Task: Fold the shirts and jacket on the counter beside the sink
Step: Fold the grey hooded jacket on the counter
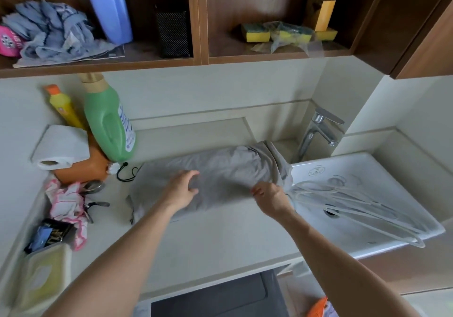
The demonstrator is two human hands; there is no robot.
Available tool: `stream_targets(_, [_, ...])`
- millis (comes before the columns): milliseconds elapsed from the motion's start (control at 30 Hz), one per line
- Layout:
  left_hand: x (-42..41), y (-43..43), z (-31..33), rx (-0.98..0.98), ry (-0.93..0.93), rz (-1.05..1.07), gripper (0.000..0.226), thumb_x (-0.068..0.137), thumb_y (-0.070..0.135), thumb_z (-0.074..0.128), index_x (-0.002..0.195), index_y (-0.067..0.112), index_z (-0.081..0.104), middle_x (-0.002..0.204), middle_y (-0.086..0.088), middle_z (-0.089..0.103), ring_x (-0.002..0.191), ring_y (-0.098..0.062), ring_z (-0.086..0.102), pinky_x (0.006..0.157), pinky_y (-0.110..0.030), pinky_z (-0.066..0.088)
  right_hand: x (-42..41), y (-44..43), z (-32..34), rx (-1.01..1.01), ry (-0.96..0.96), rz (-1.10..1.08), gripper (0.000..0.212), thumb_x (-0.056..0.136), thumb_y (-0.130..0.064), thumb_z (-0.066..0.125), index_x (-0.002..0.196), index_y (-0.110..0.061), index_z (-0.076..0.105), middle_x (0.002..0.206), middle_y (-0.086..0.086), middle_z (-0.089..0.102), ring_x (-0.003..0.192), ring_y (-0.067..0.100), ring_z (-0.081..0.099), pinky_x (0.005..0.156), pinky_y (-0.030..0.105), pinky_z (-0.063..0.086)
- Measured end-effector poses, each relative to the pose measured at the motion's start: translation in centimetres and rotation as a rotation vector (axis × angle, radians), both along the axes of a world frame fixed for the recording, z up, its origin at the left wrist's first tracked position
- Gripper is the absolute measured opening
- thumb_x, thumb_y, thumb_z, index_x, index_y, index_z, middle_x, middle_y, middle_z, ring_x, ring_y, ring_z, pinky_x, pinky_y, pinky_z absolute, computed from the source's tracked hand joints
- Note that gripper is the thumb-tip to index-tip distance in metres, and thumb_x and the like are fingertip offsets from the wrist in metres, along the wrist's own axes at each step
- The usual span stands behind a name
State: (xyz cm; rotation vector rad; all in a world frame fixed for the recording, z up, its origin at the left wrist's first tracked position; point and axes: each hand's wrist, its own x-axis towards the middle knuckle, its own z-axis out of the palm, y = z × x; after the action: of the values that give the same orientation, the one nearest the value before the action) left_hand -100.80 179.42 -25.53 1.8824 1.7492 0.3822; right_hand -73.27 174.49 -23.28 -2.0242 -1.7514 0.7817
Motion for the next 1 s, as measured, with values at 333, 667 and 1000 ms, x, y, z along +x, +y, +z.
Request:
stream_targets(333, [2.8, -2.3, 2.9, -0.281, 0.708, -0.383, 0.061, 0.079, 0.056, 0.072, 0.120, 0.012, 0.061, 0.107, -0.010, 0.069, 0.100, -0.030, 0.068, 0.080, -0.033, 0.050, -6.3, 1.1, -3.7, -0.460, 0.702, -0.170, 0.039, 0.097, -0.030, 0.062, 0.114, 0.005, 0.061, 0.093, 0.020, 0.073, 0.075, 0.022, 0.070, 0.066, 0.034, 0.061])
stream_targets(667, [-4.8, 3.6, 2.9, -0.132, 0.089, 0.122, 0.074, 0.081, 0.037, 0.081, 0.143, 0.017, 0.046, 0.138, -0.014, 0.053, 0.123, -0.031, 0.056, 0.102, -0.034, 0.045, -8.3, 3.4, -3.7, -0.218, 0.531, -0.201, 0.062, 0.089, -0.031, 0.069, 0.140, -0.013, 0.037, 0.115, 0.016, 0.063, 0.099, 0.029, 0.065, 0.085, 0.042, 0.057])
stream_targets(1000, [-6.3, 1.4, 0.0, -0.423, -0.596, 0.492, 0.036, 0.090, 0.025, 0.072, 0.116, 0.002, 0.063, 0.108, -0.019, 0.072, 0.098, -0.035, 0.070, 0.089, -0.050, 0.057, -8.4, 4.6, -4.1, -0.441, 0.959, -0.355, 0.050, 0.077, -0.034, 0.083, 0.109, 0.002, 0.069, 0.099, 0.011, 0.075, 0.092, 0.027, 0.071, 0.084, 0.036, 0.058])
